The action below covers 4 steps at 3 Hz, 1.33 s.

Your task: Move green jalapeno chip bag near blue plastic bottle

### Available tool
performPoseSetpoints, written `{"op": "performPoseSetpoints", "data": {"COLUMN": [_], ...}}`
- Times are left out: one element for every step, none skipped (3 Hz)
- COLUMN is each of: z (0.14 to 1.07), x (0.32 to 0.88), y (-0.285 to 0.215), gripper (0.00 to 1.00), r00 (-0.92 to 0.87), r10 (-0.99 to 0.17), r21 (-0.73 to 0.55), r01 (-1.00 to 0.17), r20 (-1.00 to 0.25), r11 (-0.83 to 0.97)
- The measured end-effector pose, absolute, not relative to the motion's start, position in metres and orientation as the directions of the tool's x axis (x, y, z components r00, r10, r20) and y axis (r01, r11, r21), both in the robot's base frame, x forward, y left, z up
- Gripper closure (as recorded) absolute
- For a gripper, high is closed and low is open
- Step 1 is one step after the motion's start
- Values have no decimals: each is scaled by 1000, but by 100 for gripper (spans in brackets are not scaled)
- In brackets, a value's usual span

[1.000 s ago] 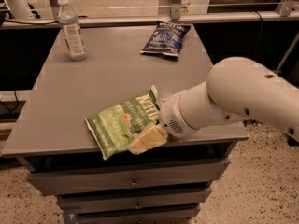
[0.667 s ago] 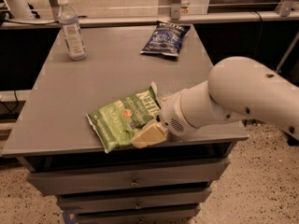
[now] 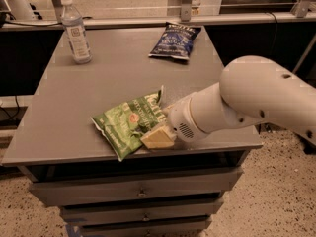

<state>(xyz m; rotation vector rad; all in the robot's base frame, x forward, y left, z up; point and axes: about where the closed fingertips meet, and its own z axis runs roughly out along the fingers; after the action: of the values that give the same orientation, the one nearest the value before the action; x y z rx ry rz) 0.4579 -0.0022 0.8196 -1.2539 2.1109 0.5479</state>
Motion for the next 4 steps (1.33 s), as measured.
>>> {"op": "performPoseSetpoints", "data": {"z": [823,823,848,895], "x": [458,458,483,533], "y": [-2,-2,7,23], "gripper": [100,100,100,100], "r00": [-361,-359,-293,-186], "r10": [-630,-630,-615,-564], "r21": [39,36,-43,-140], "r01": [-885,-885,-881,-864], "r20": [-688,-689,-732,-805], "r11": [465,465,471,484]}}
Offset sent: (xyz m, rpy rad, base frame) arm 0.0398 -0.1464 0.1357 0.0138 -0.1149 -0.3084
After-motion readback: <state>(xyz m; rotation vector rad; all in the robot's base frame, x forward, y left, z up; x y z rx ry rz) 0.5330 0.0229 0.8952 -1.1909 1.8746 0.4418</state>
